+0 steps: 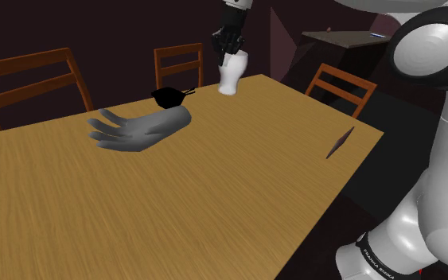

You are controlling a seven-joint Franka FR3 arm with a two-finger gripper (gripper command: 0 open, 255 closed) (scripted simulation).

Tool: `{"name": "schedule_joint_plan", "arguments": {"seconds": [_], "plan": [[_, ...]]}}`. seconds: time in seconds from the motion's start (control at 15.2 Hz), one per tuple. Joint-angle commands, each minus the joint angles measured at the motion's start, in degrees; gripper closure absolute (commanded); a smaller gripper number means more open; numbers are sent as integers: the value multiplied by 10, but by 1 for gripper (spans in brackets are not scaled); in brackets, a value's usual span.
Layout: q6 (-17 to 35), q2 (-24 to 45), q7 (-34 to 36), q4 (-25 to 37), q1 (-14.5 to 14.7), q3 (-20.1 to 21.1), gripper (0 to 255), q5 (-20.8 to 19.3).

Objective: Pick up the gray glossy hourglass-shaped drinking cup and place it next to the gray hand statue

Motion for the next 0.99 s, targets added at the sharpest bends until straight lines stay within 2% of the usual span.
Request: {"name": "schedule_joint_plan", "arguments": {"seconds": [0.0, 0.92], "plan": [[18, -4, -2, -22, 1, 0, 255, -1], [131, -15, -12, -146, 9, 1, 255, 0]]}}
